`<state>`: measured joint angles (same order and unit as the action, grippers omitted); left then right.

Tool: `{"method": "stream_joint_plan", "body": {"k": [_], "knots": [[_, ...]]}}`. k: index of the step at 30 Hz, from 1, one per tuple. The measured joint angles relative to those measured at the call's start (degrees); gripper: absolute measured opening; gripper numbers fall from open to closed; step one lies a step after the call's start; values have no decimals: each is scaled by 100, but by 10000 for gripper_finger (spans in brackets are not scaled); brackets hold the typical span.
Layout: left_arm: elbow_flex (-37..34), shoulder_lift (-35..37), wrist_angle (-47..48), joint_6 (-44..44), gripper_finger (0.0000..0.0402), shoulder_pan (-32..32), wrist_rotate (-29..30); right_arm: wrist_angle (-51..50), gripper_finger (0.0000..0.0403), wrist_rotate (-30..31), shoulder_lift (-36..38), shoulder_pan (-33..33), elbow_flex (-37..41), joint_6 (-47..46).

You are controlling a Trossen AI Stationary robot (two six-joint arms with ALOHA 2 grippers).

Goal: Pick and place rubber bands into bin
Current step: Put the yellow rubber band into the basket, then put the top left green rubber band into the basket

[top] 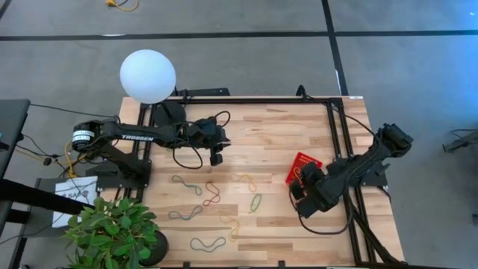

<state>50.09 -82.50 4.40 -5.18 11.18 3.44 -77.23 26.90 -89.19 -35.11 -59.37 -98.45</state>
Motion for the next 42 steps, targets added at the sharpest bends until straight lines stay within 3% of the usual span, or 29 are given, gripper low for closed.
{"method": "stream_joint_plan", "body": {"k": [9,15,20,27,32,36,39,42], "knots": [[0,0,11,21,67,0,0,244,112,77,0,363,0,553],[0,0,70,-23,67,4,80,312,118,757,0,417,-15,912],[-4,348,481,-38,67,11,634,248,118,1177,-2,412,-504,1604],[-4,1737,1404,-329,67,18,920,-416,118,2365,39,428,-1819,3522],[-4,3201,1994,-384,67,175,1213,-1272,118,3338,108,463,-2251,3537],[-259,4246,2151,-278,67,423,686,-956,118,3385,508,548,-1740,3340],[-865,4869,2080,-70,67,602,61,-285,118,3371,864,576,-1016,3249],[-1647,5238,1553,296,67,717,26,776,118,3226,1294,665,-284,3509]]}}
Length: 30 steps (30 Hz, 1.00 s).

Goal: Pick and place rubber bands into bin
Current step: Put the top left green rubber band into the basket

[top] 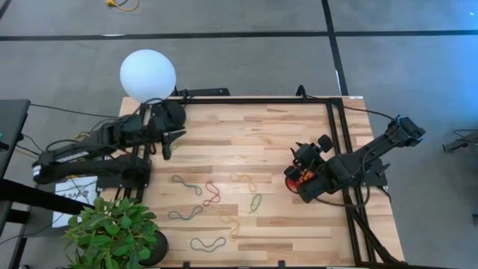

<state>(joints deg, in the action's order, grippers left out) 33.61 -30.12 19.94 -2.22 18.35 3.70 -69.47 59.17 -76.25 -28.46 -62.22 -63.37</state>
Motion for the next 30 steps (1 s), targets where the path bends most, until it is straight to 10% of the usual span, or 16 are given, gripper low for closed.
{"method": "stream_joint_plan", "body": {"k": [11,30], "knots": [[-861,-316,-394,1124,67,356,6,5149,118,-2938,1197,1066,1331,4560],[-857,-2921,777,2648,67,352,1179,6567,118,-3081,-362,2022,1908,4437]]}}
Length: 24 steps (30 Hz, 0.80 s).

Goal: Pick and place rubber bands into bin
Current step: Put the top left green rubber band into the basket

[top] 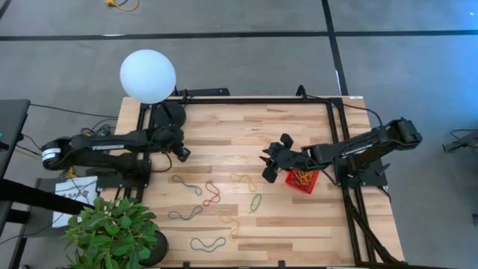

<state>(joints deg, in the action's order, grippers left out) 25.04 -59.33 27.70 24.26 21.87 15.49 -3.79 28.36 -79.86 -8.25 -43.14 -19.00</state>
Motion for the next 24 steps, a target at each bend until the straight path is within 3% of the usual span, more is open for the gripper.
{"method": "stream_joint_plan", "body": {"k": [7,15,24], "knots": [[0,-641,-240,-89,67,21,262,-13,118,-1,319,13,-19,4],[2,-649,-236,-97,67,251,476,-22,118,-2,336,6,-19,0],[2,-649,-474,-97,67,315,275,-44,118,-9,327,2,-19,0]]}}
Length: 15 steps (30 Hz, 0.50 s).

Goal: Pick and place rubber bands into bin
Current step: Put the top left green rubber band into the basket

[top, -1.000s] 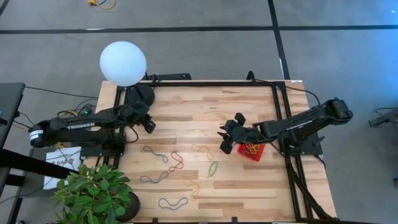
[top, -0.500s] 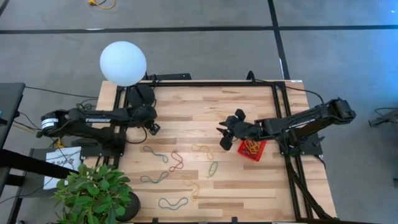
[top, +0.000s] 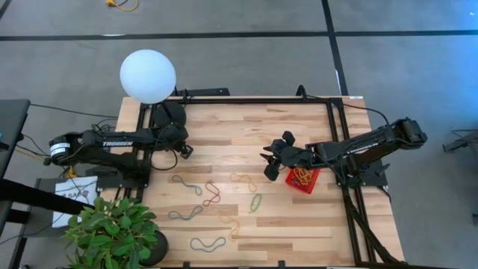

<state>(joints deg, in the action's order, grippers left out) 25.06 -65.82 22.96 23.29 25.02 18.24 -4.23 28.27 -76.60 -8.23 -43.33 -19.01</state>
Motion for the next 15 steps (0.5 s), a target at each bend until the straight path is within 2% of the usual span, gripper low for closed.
{"method": "stream_joint_plan", "body": {"k": [3,10,15], "knots": [[-12,0,130,43,67,0,22,-4,118,-30,0,0,0,-1],[-629,3,-702,264,67,0,-195,-6,118,-120,-2,0,0,-2],[-727,17,-805,323,67,-5,-99,-6,118,-120,-2,2,0,0]]}}
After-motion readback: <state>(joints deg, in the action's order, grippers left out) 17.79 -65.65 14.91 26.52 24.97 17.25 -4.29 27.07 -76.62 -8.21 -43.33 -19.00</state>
